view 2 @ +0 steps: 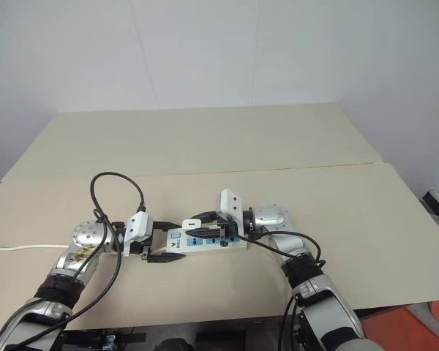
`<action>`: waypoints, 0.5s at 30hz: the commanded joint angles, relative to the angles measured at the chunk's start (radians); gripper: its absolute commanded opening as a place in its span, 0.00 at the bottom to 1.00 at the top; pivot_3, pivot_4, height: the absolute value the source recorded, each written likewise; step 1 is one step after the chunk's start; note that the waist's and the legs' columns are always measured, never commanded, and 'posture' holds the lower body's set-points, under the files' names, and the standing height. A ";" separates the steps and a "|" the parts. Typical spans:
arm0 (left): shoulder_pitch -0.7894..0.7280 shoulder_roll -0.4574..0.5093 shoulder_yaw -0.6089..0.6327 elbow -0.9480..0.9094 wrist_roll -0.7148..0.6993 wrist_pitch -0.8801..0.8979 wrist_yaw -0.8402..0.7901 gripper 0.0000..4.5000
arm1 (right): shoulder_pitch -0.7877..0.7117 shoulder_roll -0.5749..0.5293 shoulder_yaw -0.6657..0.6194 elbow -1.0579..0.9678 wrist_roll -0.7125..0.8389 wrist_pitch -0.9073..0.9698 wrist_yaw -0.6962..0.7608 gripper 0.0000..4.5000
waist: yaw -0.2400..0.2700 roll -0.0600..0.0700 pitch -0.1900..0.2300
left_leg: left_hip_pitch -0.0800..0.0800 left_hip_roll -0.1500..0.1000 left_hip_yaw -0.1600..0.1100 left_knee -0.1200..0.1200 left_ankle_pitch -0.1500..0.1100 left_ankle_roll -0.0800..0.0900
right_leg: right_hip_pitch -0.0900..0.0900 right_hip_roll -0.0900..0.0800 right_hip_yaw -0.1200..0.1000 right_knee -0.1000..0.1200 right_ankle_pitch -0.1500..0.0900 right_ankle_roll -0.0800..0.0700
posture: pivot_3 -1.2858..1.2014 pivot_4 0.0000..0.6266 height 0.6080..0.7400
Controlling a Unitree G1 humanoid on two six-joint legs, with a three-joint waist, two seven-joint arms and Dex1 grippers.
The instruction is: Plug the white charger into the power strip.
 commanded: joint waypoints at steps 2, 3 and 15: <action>0.022 0.007 -0.025 -0.068 0.008 -0.029 -0.038 0.73 | 0.051 -0.022 0.076 0.138 -0.118 0.037 -0.007 0.26 | -0.002 0.000 0.000 | 0.000 0.000 0.000 0.000 0.000 0.000 | 0.000 0.000 0.000 0.000 0.000 0.000 | 0.52 0.24 1.00; 0.024 0.008 -0.025 -0.071 0.008 -0.028 -0.038 0.73 | 0.052 -0.023 0.075 0.139 -0.118 0.035 -0.006 0.26 | -0.003 0.000 0.000 | 0.001 0.000 0.000 0.000 0.000 0.000 | 0.000 0.000 0.000 0.000 0.000 0.000 | 0.52 0.24 1.00; 0.005 0.004 -0.025 -0.056 0.015 -0.025 -0.042 0.73 | 0.061 -0.021 0.059 0.122 -0.116 0.027 -0.033 0.48 | -0.002 0.000 0.000 | 0.000 0.000 0.000 -0.001 0.000 0.000 | 0.000 -0.001 0.000 -0.001 0.000 0.000 | 0.52 0.24 1.00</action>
